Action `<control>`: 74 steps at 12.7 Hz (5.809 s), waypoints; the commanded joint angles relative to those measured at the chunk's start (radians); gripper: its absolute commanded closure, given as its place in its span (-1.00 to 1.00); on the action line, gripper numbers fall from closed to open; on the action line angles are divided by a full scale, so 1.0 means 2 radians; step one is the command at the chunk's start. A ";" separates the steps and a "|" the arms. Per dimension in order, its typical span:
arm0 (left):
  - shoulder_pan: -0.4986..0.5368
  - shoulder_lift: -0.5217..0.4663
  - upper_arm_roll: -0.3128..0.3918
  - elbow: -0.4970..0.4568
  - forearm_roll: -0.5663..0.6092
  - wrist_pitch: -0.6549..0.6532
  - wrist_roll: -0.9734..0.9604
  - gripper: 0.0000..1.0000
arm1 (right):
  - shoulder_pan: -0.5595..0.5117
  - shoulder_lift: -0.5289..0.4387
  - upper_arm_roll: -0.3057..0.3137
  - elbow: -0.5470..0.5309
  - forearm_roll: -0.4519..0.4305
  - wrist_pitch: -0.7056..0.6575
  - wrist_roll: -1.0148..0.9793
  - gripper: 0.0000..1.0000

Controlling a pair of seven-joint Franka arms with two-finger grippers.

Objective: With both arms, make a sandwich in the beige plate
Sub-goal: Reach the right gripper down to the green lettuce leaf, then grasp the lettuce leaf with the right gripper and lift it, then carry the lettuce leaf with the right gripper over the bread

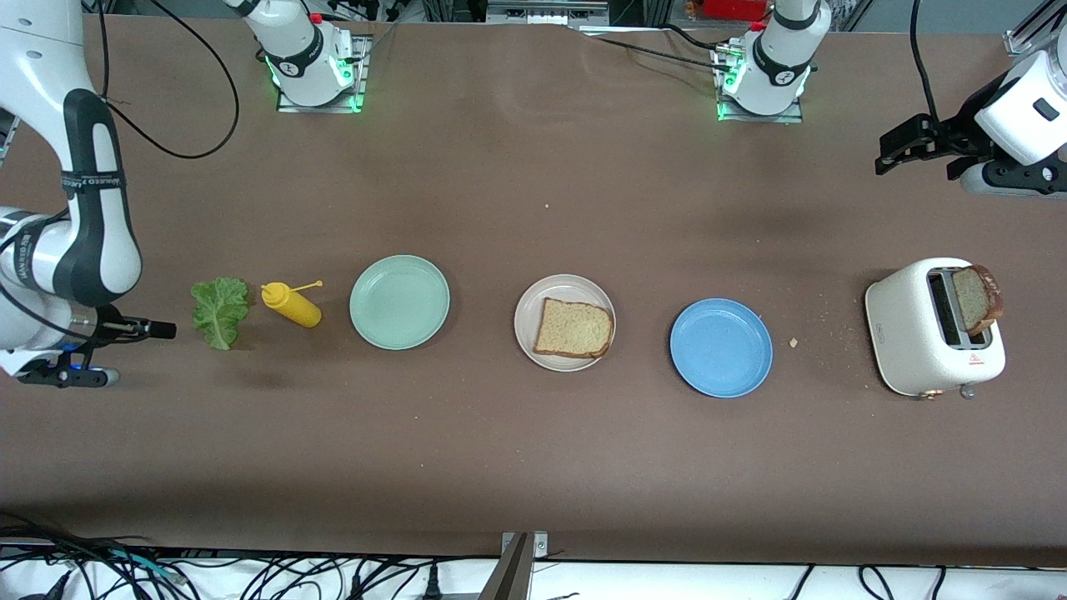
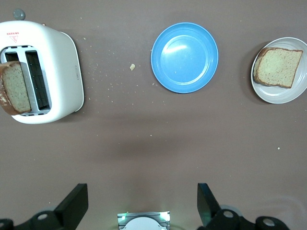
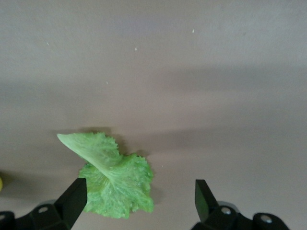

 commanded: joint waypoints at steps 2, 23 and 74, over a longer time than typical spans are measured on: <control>0.002 0.002 -0.001 0.007 0.008 -0.002 -0.001 -1.00 | 0.000 -0.069 0.009 -0.132 -0.013 0.080 0.046 -1.00; 0.002 0.002 -0.001 0.006 0.008 -0.004 -0.001 -1.00 | 0.004 -0.009 0.032 -0.191 0.056 0.240 0.071 0.49; 0.056 0.030 0.001 0.009 0.033 0.009 0.006 -1.00 | 0.402 0.111 0.121 0.027 0.219 0.403 0.128 1.00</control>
